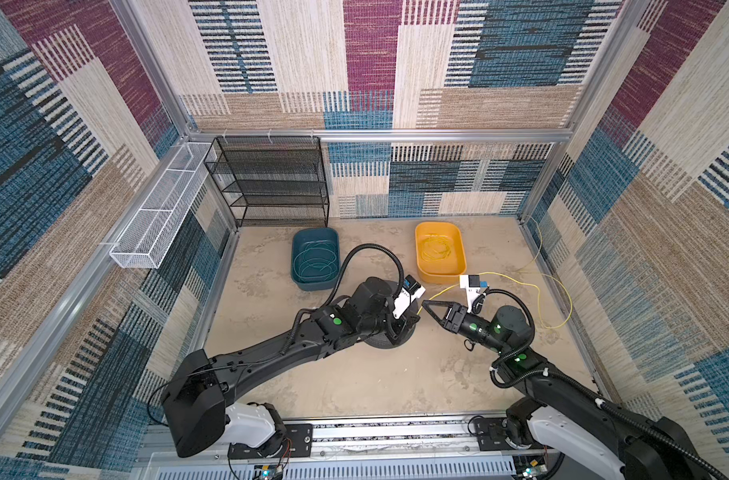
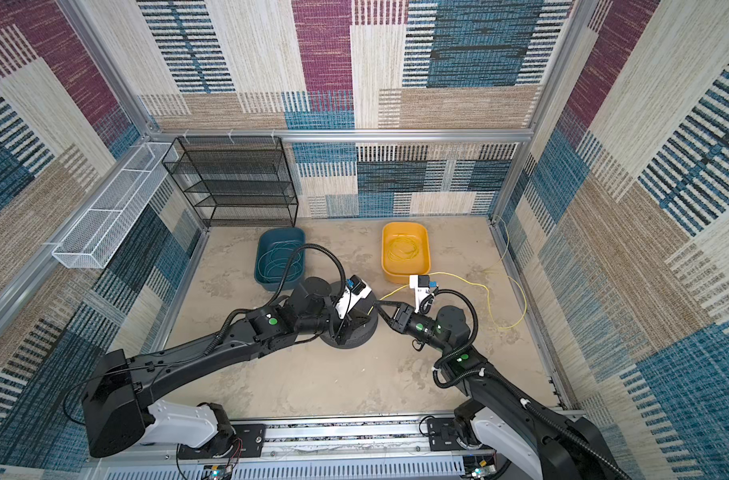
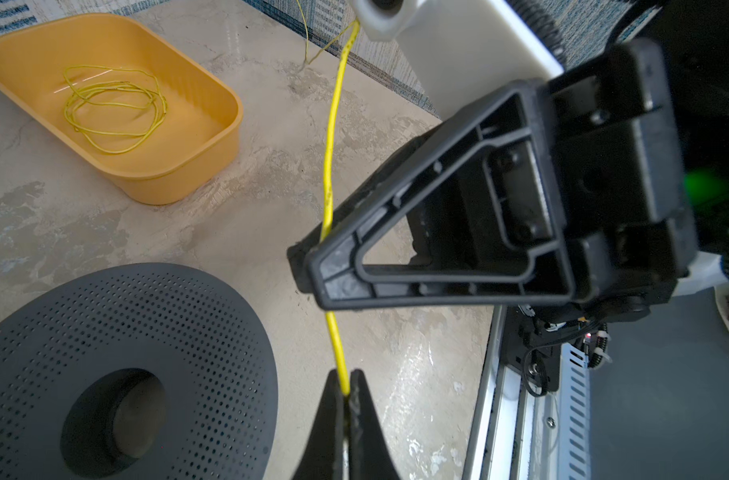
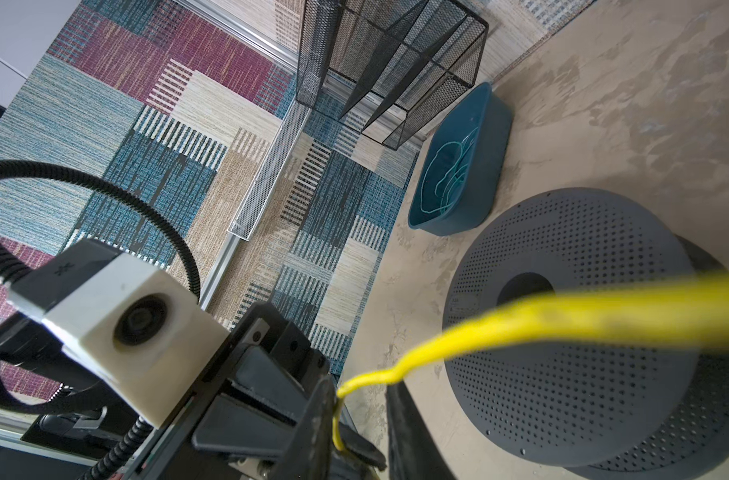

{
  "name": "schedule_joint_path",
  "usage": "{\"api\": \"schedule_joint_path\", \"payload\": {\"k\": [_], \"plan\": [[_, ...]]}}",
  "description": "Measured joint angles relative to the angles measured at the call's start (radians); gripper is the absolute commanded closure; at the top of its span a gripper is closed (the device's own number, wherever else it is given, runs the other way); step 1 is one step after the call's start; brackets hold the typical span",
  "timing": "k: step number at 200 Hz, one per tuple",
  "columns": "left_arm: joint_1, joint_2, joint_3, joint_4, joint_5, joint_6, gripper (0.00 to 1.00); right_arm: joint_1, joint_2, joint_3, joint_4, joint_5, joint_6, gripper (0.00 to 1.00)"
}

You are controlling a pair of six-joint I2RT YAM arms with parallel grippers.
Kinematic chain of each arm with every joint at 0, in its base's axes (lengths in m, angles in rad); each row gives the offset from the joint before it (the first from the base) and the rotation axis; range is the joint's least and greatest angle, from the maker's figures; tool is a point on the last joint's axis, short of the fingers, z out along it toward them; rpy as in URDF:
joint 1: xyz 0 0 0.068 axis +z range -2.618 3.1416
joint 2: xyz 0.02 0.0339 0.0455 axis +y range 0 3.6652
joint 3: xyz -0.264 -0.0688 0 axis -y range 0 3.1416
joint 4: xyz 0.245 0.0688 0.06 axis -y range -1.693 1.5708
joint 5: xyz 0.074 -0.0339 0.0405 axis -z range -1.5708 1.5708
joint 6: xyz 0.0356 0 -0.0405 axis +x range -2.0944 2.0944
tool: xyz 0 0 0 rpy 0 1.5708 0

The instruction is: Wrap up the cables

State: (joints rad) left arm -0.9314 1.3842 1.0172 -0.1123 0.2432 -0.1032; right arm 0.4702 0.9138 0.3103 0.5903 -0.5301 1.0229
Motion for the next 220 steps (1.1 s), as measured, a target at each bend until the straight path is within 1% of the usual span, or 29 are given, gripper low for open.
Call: {"api": "schedule_joint_path", "payload": {"k": [8,32,54,73,88,91,101,111,121,127,146,161,176,198,205,220], "plan": [[0.000,0.000,0.000,0.000,0.000,-0.001,1.00,0.001,0.002,0.004,0.005,0.000,0.001,0.89],[0.000,0.000,0.000,0.001,0.007,-0.002,1.00,0.002,0.001,0.010,0.016,0.001,0.000,0.88],[0.000,0.000,0.000,-0.001,0.021,-0.002,1.00,0.002,0.001,0.010,0.016,0.011,0.000,0.90],[0.000,0.001,0.000,-0.005,0.025,-0.002,1.00,0.002,0.001,0.010,0.017,0.011,0.000,1.00],[0.000,0.001,0.000,-0.006,0.025,-0.002,1.00,0.002,-0.003,0.010,0.017,0.012,0.004,1.00],[0.000,0.000,0.000,-0.005,0.025,-0.002,0.96,0.002,-0.004,0.010,0.016,0.014,0.003,1.00],[0.000,-0.001,0.000,-0.005,0.024,-0.002,0.76,0.002,-0.010,0.008,0.014,0.017,0.000,1.00],[0.000,-0.005,0.000,-0.009,0.019,-0.002,0.60,0.002,-0.014,0.008,0.013,0.023,0.000,1.00],[0.000,-0.018,-0.007,-0.021,0.005,-0.003,0.49,0.002,-0.018,0.008,0.011,0.042,-0.004,1.00],[0.000,-0.031,-0.018,-0.024,-0.015,-0.004,0.45,0.002,-0.018,0.008,0.010,0.047,-0.005,1.00],[0.010,-0.101,-0.084,-0.024,-0.068,-0.027,0.38,0.001,-0.014,0.008,-0.002,0.064,-0.020,1.00],[0.046,-0.173,-0.167,-0.012,-0.121,-0.072,0.34,0.002,0.005,0.010,-0.005,0.070,-0.034,1.00],[0.126,-0.243,-0.262,-0.003,-0.160,-0.153,0.33,0.002,0.034,0.013,-0.006,0.080,-0.045,1.00],[0.272,-0.294,-0.377,0.019,-0.165,-0.296,0.30,0.002,0.079,0.020,-0.004,0.084,-0.059,1.00],[0.311,-0.298,-0.408,0.031,-0.158,-0.339,0.29,0.002,0.091,0.023,-0.003,0.085,-0.062,1.00],[0.381,-0.283,-0.470,0.076,-0.104,-0.422,0.29,0.002,0.111,0.028,-0.002,0.085,-0.074,1.00]]}}
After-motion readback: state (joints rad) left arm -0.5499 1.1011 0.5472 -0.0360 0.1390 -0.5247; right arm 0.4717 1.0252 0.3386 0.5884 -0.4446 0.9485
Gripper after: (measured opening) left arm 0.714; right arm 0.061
